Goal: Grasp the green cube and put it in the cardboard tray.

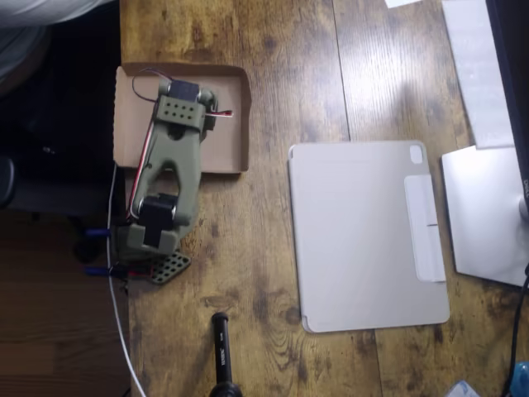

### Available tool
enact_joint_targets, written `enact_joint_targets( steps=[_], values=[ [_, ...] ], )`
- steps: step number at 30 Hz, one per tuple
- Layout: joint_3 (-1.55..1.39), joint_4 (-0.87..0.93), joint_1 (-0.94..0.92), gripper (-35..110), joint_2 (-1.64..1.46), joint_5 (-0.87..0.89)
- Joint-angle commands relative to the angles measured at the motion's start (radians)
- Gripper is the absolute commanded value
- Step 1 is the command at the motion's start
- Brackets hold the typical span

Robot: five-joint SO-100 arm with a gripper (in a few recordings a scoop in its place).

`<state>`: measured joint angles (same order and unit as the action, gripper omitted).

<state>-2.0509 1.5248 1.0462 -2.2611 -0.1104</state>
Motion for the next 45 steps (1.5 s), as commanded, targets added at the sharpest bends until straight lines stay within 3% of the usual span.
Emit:
enact_joint_targets(
  steps=[1, 19, 29, 36, 45],
  values=[
    [0.041, 0.023, -0.058, 25, -0.057, -0.067],
    [0.005, 0.029, -0.518, 13, -0.138, -0.179],
    [-0.057, -0.087, -0.733, 12, -0.192, -0.210],
    [-0.153, -0.140, -0.923, 10, -0.295, -0.114],
    [-0.084, -0.018, -1.051, 1, -0.149, 0.028]
  ],
)
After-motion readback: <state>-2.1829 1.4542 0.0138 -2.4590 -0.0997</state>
